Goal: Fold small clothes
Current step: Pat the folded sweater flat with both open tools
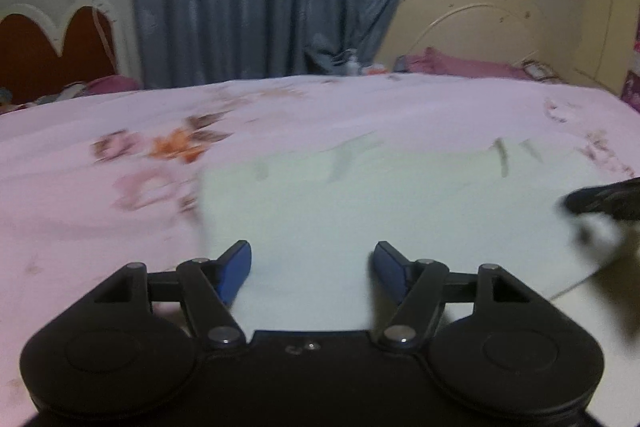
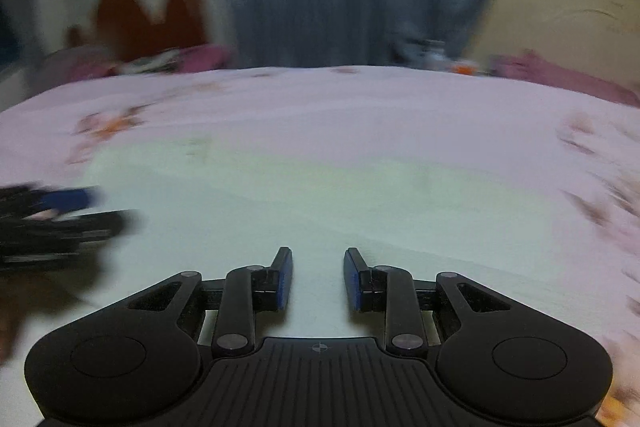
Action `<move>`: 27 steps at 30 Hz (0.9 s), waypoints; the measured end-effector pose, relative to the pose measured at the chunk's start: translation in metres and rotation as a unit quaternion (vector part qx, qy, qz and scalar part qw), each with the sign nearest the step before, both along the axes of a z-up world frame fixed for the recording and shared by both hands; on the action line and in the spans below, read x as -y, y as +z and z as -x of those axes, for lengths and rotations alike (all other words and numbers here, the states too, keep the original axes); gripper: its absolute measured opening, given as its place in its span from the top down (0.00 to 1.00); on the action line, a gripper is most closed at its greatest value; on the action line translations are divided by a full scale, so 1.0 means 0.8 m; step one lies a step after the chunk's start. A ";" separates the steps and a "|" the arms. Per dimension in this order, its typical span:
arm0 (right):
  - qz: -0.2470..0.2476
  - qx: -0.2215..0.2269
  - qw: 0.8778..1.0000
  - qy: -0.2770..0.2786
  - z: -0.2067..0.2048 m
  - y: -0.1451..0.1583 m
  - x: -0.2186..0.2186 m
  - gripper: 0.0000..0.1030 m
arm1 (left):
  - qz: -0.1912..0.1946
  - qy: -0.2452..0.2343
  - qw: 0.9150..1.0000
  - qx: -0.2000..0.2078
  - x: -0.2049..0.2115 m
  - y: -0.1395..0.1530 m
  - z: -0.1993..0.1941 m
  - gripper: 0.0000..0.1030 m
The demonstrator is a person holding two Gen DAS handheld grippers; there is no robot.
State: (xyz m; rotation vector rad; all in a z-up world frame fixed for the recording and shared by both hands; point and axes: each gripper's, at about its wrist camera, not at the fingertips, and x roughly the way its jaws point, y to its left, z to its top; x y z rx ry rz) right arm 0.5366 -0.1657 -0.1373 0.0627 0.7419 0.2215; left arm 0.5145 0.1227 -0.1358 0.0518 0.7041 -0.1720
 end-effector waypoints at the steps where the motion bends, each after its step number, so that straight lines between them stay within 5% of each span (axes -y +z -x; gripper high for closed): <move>1: -0.001 -0.002 1.000 -0.018 0.003 -0.001 0.017 0.74 | 0.003 0.000 1.000 -0.002 -0.004 0.000 0.003 0.33; 10: -0.004 0.007 1.000 0.003 0.032 0.021 -0.009 0.73 | 0.001 -0.002 1.000 0.015 0.032 0.026 0.025 0.36; 20: 0.008 -0.001 0.998 0.061 0.062 0.009 -0.071 0.73 | 0.025 -0.021 0.999 -0.013 0.069 0.012 0.040 0.34; 27: 0.013 -0.001 1.000 0.011 0.061 0.007 -0.038 0.73 | 0.014 -0.016 1.000 -0.015 0.052 0.009 0.045 0.34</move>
